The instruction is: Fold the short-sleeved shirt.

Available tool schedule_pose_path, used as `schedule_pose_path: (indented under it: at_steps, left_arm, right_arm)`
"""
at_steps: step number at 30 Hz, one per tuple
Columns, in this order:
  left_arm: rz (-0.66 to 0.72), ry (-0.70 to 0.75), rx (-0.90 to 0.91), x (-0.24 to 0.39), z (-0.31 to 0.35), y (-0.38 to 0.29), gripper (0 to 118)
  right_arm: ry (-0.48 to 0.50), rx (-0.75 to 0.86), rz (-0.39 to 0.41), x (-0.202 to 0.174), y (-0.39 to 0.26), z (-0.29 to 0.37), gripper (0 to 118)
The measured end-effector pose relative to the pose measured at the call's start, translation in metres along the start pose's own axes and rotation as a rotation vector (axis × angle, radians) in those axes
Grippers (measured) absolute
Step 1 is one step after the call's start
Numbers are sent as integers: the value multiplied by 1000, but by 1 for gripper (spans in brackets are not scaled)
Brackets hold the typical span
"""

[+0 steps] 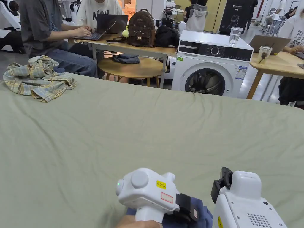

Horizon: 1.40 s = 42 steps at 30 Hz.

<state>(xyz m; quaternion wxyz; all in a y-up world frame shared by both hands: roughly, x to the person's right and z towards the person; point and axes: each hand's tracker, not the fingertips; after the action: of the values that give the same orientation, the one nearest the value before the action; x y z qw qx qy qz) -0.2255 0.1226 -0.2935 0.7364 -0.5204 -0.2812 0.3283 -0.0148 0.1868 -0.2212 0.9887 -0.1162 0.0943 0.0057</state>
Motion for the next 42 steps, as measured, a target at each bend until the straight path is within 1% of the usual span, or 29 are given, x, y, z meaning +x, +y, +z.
schedule_pose_path:
  at_steps: [2,3,5,6,8,13,15,17,20,22,23,25,27,31,32,35,37,38,40,42]
  left_arm:
    - [23,16,5,-8,-16,0,0]
    - [69,-11,2,-13,-21,1,0]
    - [86,-10,20,-16,-28,-1,0]
    - [70,3,20,-14,-31,-1,0]
    - [-32,63,26,-5,-36,-5,0]
    - [-6,62,13,7,-16,-2,0]
    - [-73,85,42,19,5,-4,0]
    - [-164,124,144,29,37,-7,0]
    - [-230,155,311,34,80,-16,0]
    - [-307,246,435,38,101,-25,0]
    - [-356,315,511,40,108,-33,0]
    - [-418,422,622,42,118,-44,0]
    - [-487,487,752,42,124,-59,0]
    - [-601,662,994,44,122,-83,0]
    - [-626,682,1047,45,121,-90,0]
    - [-644,692,1117,43,121,-100,0]
    - [-637,726,1119,43,121,-103,0]
    - [-631,734,1118,42,121,-104,0]
    - [-617,692,1105,38,128,-106,0]
    - [-595,704,1084,36,132,-105,0]
  right_arm:
    - [-1,-2,1,0,0,0,0]
    - [-1,-4,0,1,-1,0,0]
    - [-3,-9,-1,2,-2,-1,0]
    - [-1,-10,-1,2,-3,-1,0]
    - [-8,-11,7,2,-4,-1,0]
    - [-11,-15,7,5,-4,-3,0]
    - [-15,-14,10,6,-3,-3,0]
    - [-15,-11,15,6,0,-5,0]
    - [-16,2,23,4,5,-8,0]
    - [-15,12,21,2,8,-10,0]
    - [-14,16,21,0,9,-11,0]
    - [-12,29,18,-4,11,-13,0]
    - [-8,47,17,-8,13,-13,0]
    - [-3,75,28,-16,16,-14,0]
    - [-1,79,28,-17,17,-15,0]
    - [-2,91,28,-19,18,-14,0]
    - [2,85,32,-19,18,-12,0]
    - [10,71,35,-18,16,-9,0]
    - [26,26,33,-17,9,-3,0]
    - [56,-55,54,-17,-2,2,0]
